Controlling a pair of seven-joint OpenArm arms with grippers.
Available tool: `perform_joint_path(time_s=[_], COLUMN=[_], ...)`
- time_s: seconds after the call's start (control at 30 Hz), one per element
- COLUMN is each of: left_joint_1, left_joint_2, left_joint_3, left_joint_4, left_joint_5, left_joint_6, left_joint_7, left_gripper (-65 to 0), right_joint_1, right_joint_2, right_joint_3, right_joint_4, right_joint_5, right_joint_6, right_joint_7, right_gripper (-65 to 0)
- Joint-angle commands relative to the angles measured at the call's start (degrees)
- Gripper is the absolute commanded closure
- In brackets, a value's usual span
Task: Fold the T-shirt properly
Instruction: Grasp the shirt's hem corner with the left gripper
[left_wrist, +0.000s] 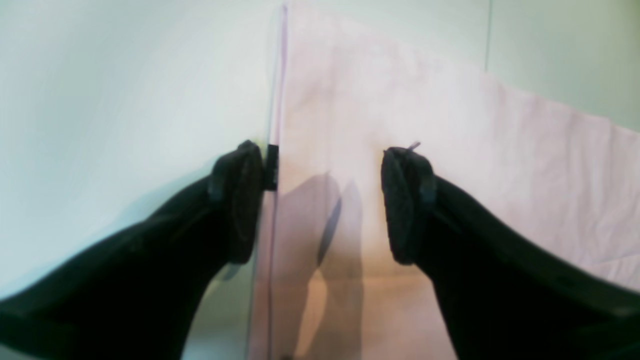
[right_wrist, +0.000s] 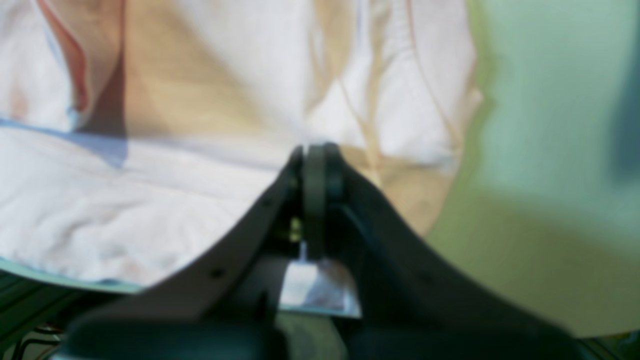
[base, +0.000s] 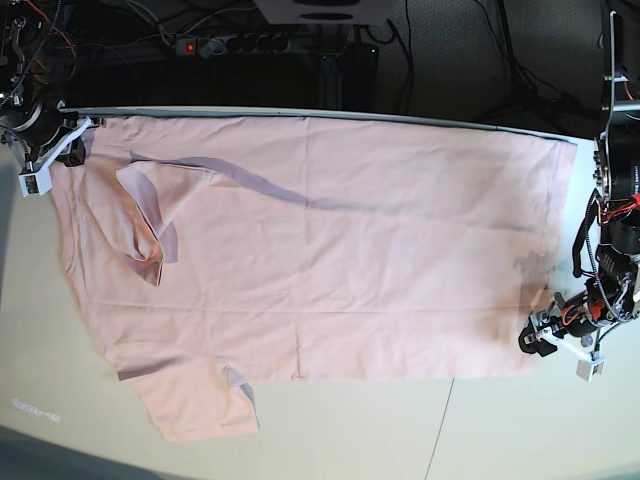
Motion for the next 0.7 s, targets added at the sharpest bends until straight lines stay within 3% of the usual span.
perform_joint_path(time_s=[0.0,0.37,0.47,0.67], left_joint_1=[-1.7,-1.7,-1.7,-1.7], left_joint_2=[-0.1,2.3,2.1,2.1], left_joint_3=[-0.2,-0.2,-0.2,-0.1], left_joint_4=[0.5,0.5,0.5,0.5], left_joint_5=[0.0,2.7,3.5,7.0], left_joint_6=[-0.6,0.0,2.9,3.3], left_joint_7=[-0.5,-0.9,-1.8,-8.3], left_gripper=[-40.6,-39.8,-26.0,-1.1], right_joint_1=[0.1,0.1,0.1,0.1], right_joint_2=[1.1,1.1,1.1,1.1], right_joint_3=[0.7,0.7,0.7,0.7], right_joint_4=[0.7,0.7,0.7,0.7], right_joint_5=[0.0,0.0,0.0,0.2], right_joint_6=[-1.4,-1.5,-1.5,-1.5], right_joint_7=[0.3,0.3,0.3,0.4], right_gripper=[0.0,0.0,0.0,0.0])
